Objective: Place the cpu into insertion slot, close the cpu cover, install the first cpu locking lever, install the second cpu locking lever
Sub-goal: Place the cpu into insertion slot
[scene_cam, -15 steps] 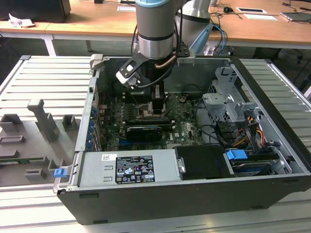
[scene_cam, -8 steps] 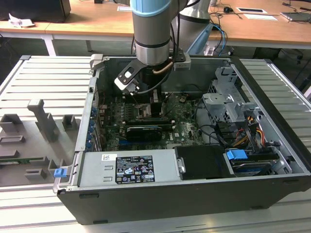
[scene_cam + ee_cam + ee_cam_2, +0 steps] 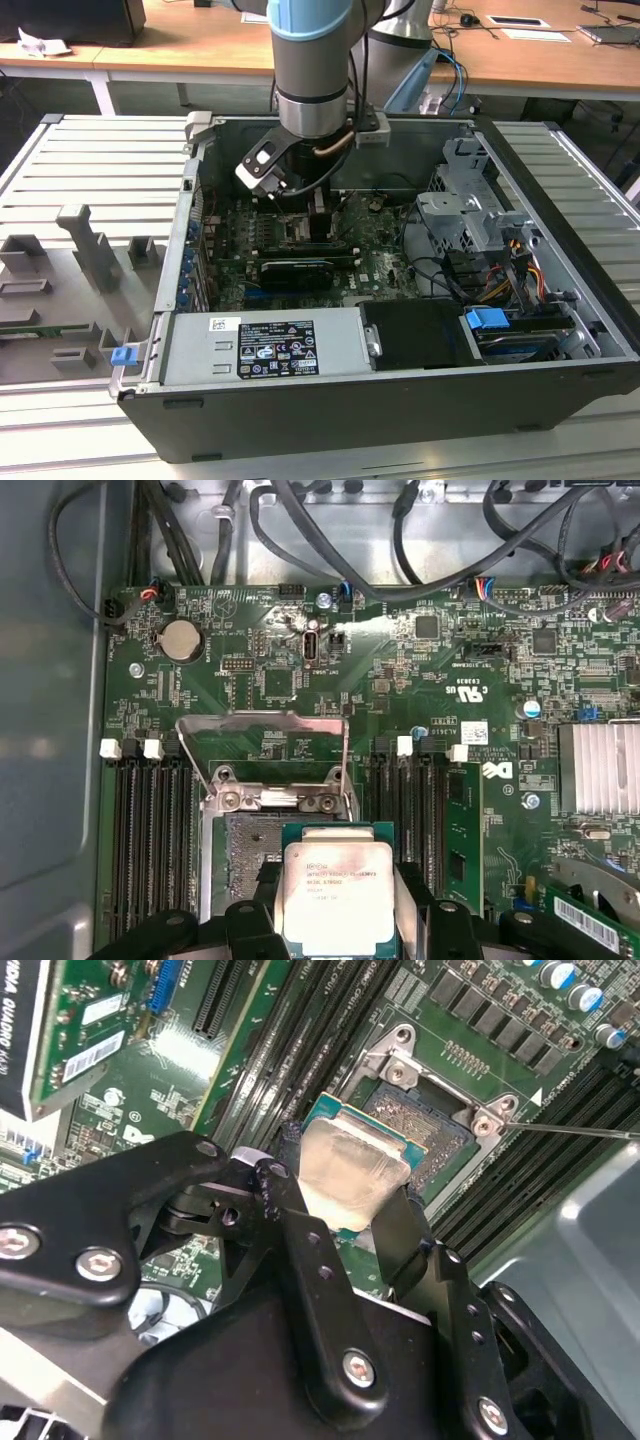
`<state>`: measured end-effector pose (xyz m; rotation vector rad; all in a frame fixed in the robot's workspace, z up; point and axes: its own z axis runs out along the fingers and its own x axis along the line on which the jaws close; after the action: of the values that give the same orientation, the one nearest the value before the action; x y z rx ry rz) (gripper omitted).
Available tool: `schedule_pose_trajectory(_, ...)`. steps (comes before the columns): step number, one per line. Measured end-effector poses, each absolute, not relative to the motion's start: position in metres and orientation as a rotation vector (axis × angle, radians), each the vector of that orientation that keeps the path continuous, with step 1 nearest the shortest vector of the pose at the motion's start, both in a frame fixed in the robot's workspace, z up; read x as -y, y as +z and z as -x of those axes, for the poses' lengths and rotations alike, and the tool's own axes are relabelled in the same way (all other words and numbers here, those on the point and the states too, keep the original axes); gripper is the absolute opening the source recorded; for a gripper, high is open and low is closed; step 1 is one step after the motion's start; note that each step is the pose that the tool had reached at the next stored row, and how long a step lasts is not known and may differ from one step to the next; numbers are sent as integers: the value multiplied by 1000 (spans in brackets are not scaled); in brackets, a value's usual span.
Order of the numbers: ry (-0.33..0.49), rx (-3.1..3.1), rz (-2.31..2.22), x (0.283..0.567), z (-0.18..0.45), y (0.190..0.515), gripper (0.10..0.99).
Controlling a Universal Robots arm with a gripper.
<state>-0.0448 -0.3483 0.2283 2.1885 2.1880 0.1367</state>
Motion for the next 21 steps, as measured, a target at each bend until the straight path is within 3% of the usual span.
schedule_pose_trajectory(21, 138, -2204, -2174, 336, 46, 219, 529)
